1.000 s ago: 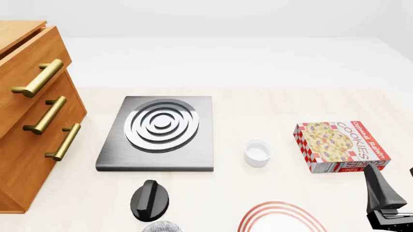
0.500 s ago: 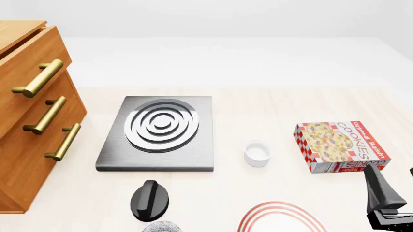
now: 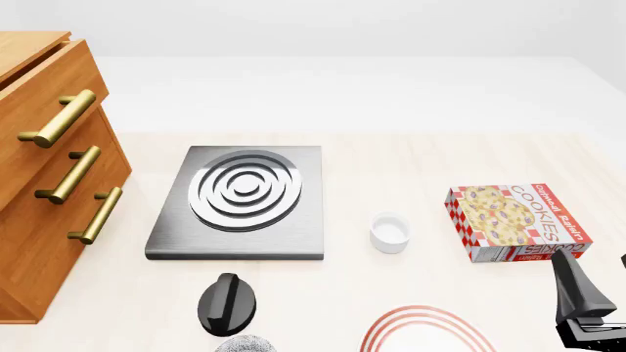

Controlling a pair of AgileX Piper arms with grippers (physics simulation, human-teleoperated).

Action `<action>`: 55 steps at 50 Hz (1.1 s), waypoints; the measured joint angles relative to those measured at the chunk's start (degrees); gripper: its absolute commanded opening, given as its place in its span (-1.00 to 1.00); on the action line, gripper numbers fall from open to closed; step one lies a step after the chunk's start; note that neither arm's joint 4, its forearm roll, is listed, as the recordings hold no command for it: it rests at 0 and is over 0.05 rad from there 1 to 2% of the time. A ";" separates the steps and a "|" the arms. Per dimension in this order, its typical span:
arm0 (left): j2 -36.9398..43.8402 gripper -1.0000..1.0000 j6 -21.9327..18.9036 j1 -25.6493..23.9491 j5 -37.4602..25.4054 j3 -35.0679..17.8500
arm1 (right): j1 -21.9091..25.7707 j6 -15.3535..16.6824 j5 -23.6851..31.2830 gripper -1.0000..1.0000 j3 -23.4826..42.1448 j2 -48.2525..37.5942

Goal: Pick the akita bowl on the wooden cabinet and place it on the plate.

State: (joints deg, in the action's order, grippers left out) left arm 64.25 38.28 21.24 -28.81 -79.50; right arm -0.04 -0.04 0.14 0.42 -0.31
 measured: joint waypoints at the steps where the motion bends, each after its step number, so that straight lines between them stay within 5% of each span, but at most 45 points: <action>1: -0.03 -1.00 -0.02 -0.18 -0.07 -0.10 | 0.00 0.00 0.00 1.00 0.00 0.00; 55: -0.55 -1.00 -2.99 -12.53 -3.36 -3.75 | 0.00 0.00 0.00 1.00 0.00 0.00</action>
State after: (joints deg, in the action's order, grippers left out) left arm 63.70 35.28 8.71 -32.17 -83.25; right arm -0.04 -0.04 0.14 0.42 -0.31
